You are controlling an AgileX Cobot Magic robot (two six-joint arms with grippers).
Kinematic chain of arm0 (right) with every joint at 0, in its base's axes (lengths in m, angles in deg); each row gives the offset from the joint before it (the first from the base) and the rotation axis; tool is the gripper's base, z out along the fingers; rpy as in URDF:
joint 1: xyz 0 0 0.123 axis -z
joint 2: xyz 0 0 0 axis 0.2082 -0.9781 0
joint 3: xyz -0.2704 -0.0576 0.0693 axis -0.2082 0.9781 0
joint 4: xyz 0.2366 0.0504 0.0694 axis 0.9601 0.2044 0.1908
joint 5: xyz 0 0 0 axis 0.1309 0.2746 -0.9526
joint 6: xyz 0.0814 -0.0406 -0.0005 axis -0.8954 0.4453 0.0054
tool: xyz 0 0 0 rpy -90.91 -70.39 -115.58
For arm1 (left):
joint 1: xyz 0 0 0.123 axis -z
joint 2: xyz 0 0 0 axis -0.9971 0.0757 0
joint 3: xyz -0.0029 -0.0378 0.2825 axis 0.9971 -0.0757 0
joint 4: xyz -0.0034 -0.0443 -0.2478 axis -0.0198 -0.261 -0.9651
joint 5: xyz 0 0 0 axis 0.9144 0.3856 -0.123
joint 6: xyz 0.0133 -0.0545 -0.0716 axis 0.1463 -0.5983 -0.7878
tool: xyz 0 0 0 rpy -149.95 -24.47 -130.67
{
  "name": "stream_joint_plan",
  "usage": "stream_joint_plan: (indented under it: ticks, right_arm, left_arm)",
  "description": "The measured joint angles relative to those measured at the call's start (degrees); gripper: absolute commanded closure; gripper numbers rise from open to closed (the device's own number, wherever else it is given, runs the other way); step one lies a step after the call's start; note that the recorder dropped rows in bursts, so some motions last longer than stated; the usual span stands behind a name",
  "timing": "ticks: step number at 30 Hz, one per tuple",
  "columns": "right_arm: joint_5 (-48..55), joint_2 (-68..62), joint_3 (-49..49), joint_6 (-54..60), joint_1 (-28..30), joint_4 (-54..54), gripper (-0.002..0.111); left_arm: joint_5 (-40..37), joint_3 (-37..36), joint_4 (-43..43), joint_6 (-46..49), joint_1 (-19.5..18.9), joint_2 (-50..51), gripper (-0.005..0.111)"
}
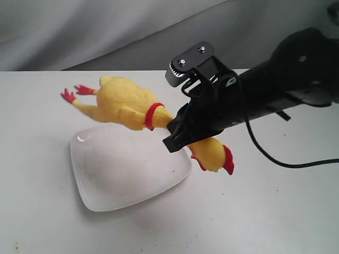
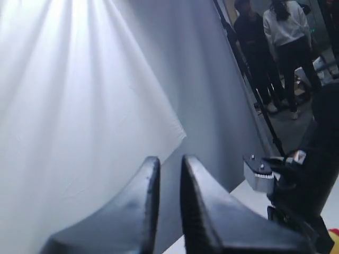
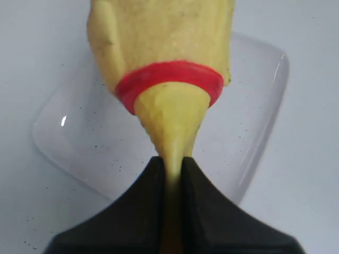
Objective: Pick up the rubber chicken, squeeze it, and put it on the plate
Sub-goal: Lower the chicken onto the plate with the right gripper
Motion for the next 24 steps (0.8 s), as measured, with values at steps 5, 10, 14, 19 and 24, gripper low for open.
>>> stream_joint_plan:
  ticks: [5,10,14,19,24]
  right_arm:
    - [-3.87,-5.62,0.0,10.42,0.0,8.98,0.108]
    - [-4.63,-10.62,-1.24,23.95,-0.13,20.82,0.108]
    - [-4.53,-14.17,-4.08,27.91,-1.62,23.59,0.108]
    - [-5.03,-18.06,-6.04,28.89,-3.1,24.32,0.108]
    - [-5.62,-20.59,-6.04,28.99,-3.1,22.5,0.108]
  left_arm:
    - [-0.72,0.0,-0.35,0.0,0.0,-1.41,0.106]
    - [-3.57,0.0,-0.62,0.0,0.0,-1.49,0.106]
    - [-5.19,0.0,-1.04,0.0,0.0,-1.49,0.106]
    - [-6.28,0.0,-1.15,0.0,0.0,-1.49,0.106]
    - [-6.4,0.0,-1.28,0.0,0.0,-1.49,0.106]
